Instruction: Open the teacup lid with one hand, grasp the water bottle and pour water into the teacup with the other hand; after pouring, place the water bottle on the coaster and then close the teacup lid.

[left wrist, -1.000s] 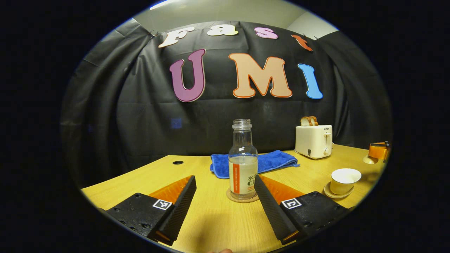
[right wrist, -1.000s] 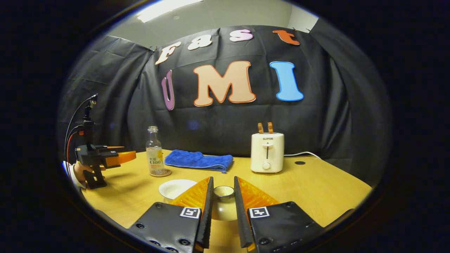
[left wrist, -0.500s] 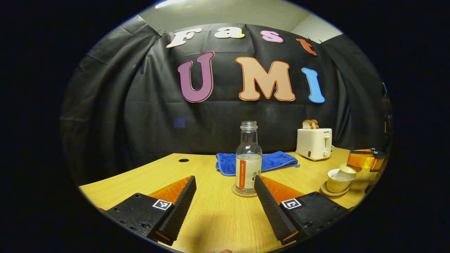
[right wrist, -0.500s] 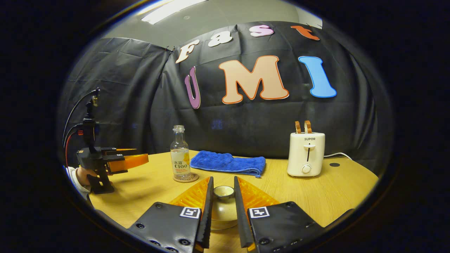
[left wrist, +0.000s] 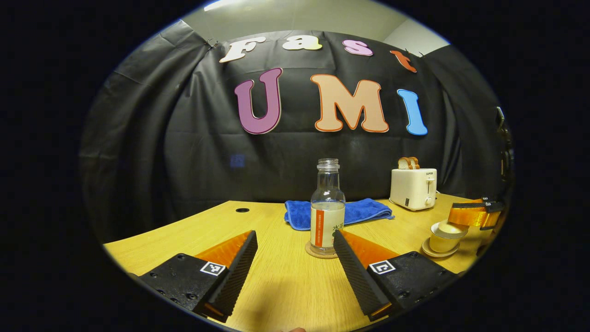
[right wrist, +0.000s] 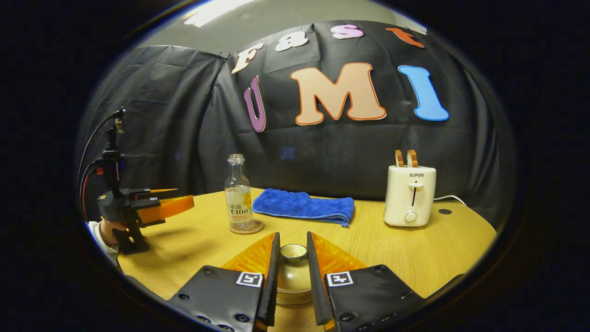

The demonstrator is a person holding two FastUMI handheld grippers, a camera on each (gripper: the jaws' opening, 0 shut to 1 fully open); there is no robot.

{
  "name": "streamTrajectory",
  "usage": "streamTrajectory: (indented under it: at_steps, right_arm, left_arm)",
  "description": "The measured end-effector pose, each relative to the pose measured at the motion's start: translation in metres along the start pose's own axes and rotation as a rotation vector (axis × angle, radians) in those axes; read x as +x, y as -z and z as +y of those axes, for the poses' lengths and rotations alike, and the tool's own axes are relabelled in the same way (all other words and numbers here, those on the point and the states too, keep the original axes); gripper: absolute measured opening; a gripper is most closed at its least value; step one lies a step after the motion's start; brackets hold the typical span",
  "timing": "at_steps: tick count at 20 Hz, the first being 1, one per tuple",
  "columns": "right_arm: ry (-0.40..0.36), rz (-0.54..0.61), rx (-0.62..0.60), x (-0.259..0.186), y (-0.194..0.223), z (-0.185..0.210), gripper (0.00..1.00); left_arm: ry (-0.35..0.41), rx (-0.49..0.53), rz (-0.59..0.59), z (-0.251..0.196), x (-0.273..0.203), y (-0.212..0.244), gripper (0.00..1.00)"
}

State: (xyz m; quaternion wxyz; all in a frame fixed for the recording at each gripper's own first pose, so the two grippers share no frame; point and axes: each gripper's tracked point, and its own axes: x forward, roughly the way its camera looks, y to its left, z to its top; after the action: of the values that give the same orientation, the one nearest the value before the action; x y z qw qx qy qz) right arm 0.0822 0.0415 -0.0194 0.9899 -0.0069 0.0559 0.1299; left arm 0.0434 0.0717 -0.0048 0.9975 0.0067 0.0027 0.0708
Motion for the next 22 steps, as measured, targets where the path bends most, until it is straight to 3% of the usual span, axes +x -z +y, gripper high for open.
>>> streamTrajectory:
  at_steps: [5, 8, 11, 13, 14, 15, 17, 19, 20, 22]
  right_arm:
    - [-0.008, 0.035, 0.001, 0.003, 0.005, 0.003, 0.36]
    - [0.001, 0.038, 0.001, 0.0, 0.005, 0.001, 0.41]
    - [0.014, 0.004, 0.009, -0.003, -0.001, -0.001, 0.58]
    - [0.01, -0.066, 0.008, -0.013, -0.012, 0.0, 0.75]
    - [0.012, -0.112, 0.011, -0.016, -0.02, -0.001, 0.79]
    - [0.024, -0.096, 0.008, -0.018, -0.015, -0.004, 0.77]
    - [0.048, -0.104, 0.008, -0.023, -0.013, -0.008, 0.84]
    - [0.102, -0.107, 0.009, -0.028, -0.015, -0.02, 0.83]
    - [0.134, -0.108, 0.01, -0.03, -0.015, -0.025, 0.91]
    - [0.213, -0.112, 0.011, -0.037, -0.015, -0.041, 0.95]
  left_arm:
    - [0.006, 0.0, 0.0, -0.001, 0.0, 0.001, 0.96]
    - [0.005, -0.001, 0.0, 0.0, 0.0, 0.0, 0.96]
    - [0.005, -0.001, 0.001, 0.0, 0.0, 0.001, 0.96]
    - [0.004, -0.001, 0.001, -0.001, 0.001, 0.001, 0.96]
    - [0.004, -0.001, 0.002, 0.0, 0.001, 0.0, 0.96]
    - [0.004, -0.001, 0.001, 0.0, 0.0, 0.001, 0.96]
    - [0.0, -0.001, 0.002, 0.001, 0.0, 0.001, 0.96]
    - [-0.002, -0.001, 0.002, 0.001, 0.0, 0.001, 0.96]
    - [-0.004, -0.002, 0.003, 0.001, 0.0, 0.001, 0.96]
    - [-0.007, -0.002, 0.003, 0.002, 0.001, 0.001, 0.96]
